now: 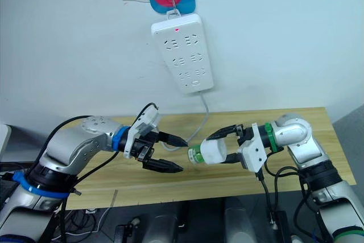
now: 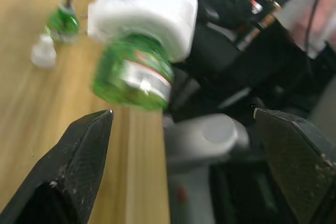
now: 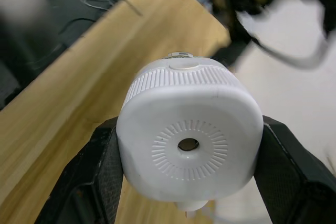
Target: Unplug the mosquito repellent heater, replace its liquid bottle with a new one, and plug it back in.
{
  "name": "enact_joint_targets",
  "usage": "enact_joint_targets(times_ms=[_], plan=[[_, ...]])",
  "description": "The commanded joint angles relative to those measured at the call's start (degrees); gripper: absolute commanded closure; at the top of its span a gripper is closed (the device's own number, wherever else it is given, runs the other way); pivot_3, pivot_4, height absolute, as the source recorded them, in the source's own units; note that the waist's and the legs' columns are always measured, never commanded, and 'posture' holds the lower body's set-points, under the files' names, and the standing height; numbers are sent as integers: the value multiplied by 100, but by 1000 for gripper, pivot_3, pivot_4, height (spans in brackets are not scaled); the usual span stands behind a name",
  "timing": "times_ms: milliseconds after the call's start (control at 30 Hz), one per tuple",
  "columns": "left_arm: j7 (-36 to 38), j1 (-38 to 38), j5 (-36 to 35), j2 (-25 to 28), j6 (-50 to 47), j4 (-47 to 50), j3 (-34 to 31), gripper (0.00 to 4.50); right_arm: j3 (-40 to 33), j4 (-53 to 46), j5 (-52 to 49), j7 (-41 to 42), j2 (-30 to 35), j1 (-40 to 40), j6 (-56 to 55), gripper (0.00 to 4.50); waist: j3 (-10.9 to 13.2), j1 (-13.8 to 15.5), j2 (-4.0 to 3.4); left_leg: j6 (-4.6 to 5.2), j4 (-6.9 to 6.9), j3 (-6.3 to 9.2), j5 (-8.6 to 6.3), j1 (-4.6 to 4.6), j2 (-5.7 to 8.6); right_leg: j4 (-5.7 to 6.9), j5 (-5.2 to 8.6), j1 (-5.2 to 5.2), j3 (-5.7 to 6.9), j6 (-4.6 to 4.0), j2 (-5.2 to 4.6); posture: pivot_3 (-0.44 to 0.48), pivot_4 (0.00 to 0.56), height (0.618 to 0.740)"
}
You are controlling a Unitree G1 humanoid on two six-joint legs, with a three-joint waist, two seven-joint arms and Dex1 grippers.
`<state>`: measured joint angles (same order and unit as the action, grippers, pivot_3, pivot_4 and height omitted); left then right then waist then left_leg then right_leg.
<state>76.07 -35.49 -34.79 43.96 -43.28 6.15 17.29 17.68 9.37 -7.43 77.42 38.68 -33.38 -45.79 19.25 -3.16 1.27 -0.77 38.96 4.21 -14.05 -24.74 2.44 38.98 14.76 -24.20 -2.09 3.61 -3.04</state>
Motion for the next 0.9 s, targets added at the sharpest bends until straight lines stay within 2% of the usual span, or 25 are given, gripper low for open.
enact_joint_targets(times_ms=[33, 333, 500, 900], plan=[[270, -462, 227, -24, -238, -194, 268, 0, 101, 265, 47, -16, -29, -234, -807, 1549, 0, -12, 0, -1, 2, -1, 0, 0, 0, 0, 0, 1, -1, 0, 0, -60, 288, 740], [838, -923, 137, -86, -1034, -201, 645, 0, 352, 747, 337, -486, -234, -547, -1490, 1549, 0, -52, 0, -11, -2, 3, 6, 0, -13, 5, 1, -9, -2, -2, 0, -57, 293, 740], [847, -915, 619, -131, -760, -226, 990, 0, 515, 680, 405, -635, -205, -569, -1537, 1549, 0, -45, 0, -13, -1, 3, 7, 0, -10, 6, 1, -7, -4, -2, -1, -57, 292, 740], [1023, -1186, 1036, -465, -649, -425, 1403, 0, 862, 527, 564, -892, -235, -668, -1616, 1549, 0, -29, 0, -13, 0, 4, 8, 0, -9, 7, 0, -7, -3, -2, -1, -58, 282, 740]])
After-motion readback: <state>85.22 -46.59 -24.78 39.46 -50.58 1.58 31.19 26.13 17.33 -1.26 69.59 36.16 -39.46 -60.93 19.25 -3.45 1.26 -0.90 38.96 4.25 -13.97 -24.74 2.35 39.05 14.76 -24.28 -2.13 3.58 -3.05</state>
